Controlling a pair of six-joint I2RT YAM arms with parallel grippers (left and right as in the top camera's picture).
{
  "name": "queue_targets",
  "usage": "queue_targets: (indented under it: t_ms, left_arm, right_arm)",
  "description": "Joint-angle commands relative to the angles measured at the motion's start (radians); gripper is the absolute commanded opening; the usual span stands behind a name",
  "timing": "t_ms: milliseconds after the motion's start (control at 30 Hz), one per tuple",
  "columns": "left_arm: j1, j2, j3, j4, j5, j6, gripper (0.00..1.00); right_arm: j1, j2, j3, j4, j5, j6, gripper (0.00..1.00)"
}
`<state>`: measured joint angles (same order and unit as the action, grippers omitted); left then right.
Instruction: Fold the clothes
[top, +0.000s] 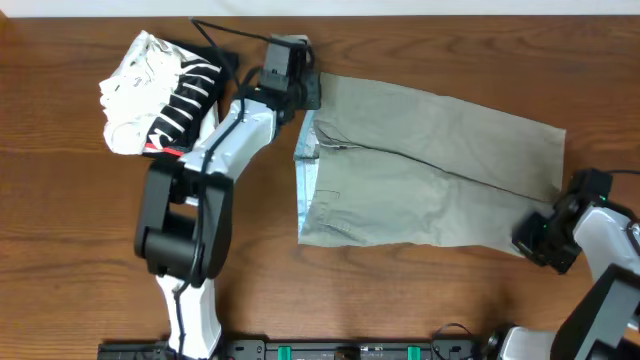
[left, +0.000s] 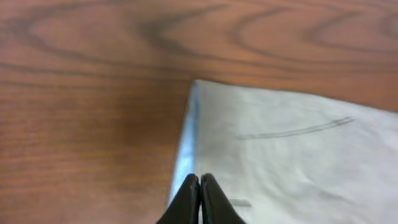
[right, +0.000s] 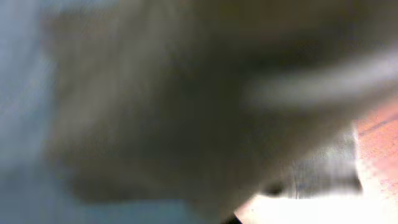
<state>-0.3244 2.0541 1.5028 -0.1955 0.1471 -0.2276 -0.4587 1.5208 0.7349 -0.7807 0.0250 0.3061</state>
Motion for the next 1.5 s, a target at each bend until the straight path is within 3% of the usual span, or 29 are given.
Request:
queue_targets:
  t_ms: [0, 267, 533, 733, 800, 833, 900, 1167, 1333, 1433, 1467]
  left_arm:
    - [-0.009, -0.018, 0.014, -0.092, 0.113, 0.018, 0.06]
    - [-0.051, -0.018, 0.013, -0.248, 0.159, 0.023, 0.06]
    - [-0.095, -0.024, 0.013, -0.295, 0.159, 0.021, 0.06]
    - [-0.098, -0.031, 0.013, -0.34, 0.159, 0.021, 0.06]
    - [-0.098, -0.031, 0.013, -0.35, 0.158, 0.022, 0.06]
    - [-0.098, -0.031, 0.013, -0.351, 0.158, 0.022, 0.06]
    - [-0.098, -0.038, 0.013, -0.353, 0.156, 0.022, 0.06]
    - [-0.098, -0.141, 0.013, -0.385, 0.154, 0.022, 0.06]
    - [-0.098, -0.21, 0.013, -0.526, 0.062, 0.021, 0.06]
    - [-0.098, -0.225, 0.013, -0.611, 0.039, 0.02, 0.06]
    - [-0.098, -0.225, 0.013, -0.639, 0.039, 0.013, 0.06]
  right_arm:
    - [0.002, 0.051, -0.011, 0.031, 0.031, -0.009, 0.01]
    - [0.002, 0.132, -0.01, 0.091, -0.13, -0.108, 0.01]
    - [0.002, 0.077, 0.071, -0.139, -0.104, -0.079, 0.08]
    - [0.037, -0.018, 0.077, -0.193, -0.111, -0.026, 0.09]
    - [0.057, -0.03, 0.083, -0.209, -0.13, -0.024, 0.15]
    - [0.068, -0.032, 0.093, -0.223, -0.146, -0.037, 0.24]
    - [0.085, -0.032, 0.13, -0.266, -0.182, -0.058, 0.32]
    - [0.106, -0.023, 0.405, -0.338, -0.239, -0.127, 0.43]
    - [0.106, 0.052, 0.536, -0.325, -0.204, -0.149, 0.29]
    - [0.106, 0.133, 0.576, -0.307, -0.164, -0.15, 0.09]
    - [0.106, 0.165, 0.58, -0.29, -0.153, -0.15, 0.06]
